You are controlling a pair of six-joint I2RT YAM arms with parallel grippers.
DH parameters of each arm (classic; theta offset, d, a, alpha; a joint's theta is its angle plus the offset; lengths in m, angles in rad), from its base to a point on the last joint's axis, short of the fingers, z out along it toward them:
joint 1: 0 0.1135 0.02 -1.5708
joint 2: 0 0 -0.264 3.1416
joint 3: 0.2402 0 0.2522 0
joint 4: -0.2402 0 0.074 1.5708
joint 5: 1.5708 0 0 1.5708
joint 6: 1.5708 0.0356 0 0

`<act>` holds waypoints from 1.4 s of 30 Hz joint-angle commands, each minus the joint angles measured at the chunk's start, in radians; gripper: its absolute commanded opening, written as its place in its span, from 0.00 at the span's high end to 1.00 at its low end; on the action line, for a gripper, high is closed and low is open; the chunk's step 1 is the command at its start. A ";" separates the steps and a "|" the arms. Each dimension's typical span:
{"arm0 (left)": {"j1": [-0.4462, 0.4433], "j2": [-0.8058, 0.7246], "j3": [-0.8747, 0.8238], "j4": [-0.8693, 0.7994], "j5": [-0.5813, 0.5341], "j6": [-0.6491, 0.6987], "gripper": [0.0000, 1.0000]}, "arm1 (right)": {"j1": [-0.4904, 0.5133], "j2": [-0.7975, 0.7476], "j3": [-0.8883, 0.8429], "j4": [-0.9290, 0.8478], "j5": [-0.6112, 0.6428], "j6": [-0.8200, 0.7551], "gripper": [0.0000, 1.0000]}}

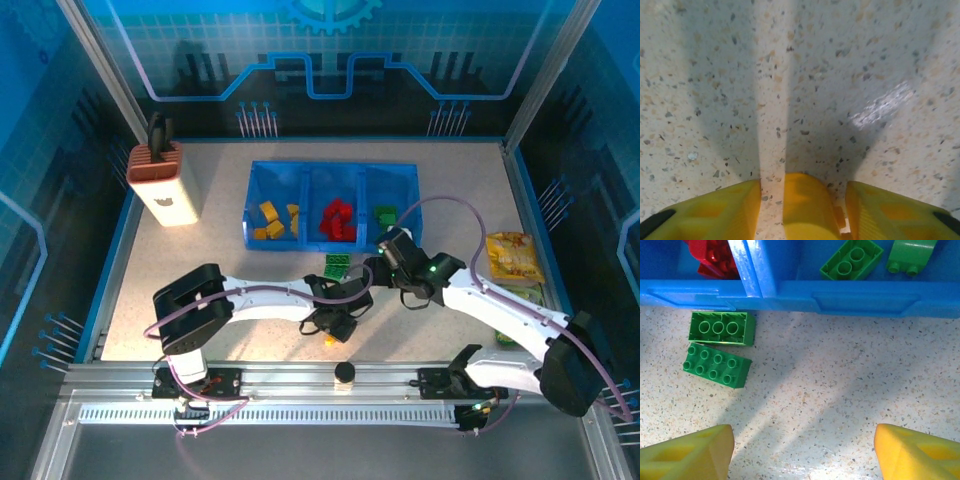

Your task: Sort the legos into containers by color

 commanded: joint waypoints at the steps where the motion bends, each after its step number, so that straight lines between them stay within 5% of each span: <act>1: -0.008 0.013 0.022 -0.058 0.010 0.008 0.57 | -0.019 -0.028 -0.023 0.022 0.003 0.025 0.25; 12: 0.016 -0.005 0.037 -0.085 -0.086 0.025 0.76 | -0.023 -0.062 -0.047 0.018 -0.006 0.037 0.26; 23: 0.461 -0.271 0.028 0.031 -0.068 0.065 0.76 | -0.002 -0.069 -0.068 0.016 -0.037 0.056 0.27; 29: 0.675 -0.232 0.105 0.115 -0.062 0.062 0.76 | 0.055 -0.028 -0.056 0.041 -0.036 0.073 0.27; 42: 0.805 -0.001 0.303 0.102 -0.046 0.081 0.67 | 0.175 0.128 0.002 0.056 -0.030 0.091 0.24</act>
